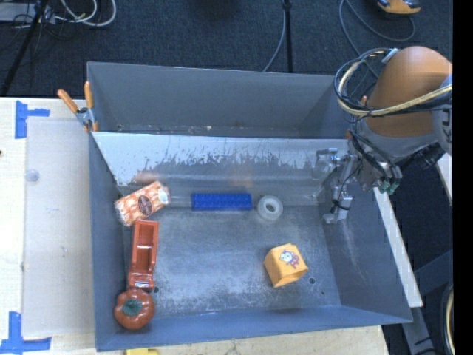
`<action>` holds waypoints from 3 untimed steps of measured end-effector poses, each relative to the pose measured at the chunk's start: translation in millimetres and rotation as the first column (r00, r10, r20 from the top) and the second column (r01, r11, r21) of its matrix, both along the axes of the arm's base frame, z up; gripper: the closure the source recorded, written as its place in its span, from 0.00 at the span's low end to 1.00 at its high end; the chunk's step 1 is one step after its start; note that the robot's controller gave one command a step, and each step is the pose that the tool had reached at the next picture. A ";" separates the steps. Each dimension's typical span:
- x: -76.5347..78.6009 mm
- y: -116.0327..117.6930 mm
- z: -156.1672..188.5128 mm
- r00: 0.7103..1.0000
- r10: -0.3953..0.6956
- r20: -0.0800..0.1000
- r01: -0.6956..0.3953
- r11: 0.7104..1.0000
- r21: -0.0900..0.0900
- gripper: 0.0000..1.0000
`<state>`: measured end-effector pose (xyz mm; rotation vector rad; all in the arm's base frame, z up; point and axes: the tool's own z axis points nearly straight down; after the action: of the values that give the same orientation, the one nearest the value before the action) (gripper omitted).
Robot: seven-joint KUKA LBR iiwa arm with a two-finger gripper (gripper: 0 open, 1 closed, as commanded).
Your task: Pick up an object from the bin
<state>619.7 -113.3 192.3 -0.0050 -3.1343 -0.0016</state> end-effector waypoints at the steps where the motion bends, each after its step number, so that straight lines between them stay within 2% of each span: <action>1: 1.0 0.4 5.0 1.000 0.002 0.007 -0.002 1.000 -0.001 0.00; 3: -31.7 9.9 -118.1 0.994 0.109 0.007 -0.109 0.994 -0.001 0.00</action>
Offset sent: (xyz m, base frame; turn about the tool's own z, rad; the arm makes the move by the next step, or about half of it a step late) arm -0.0371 0.0036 -0.1223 -0.1380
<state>588.0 -103.4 74.2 0.1663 -3.1368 -0.0004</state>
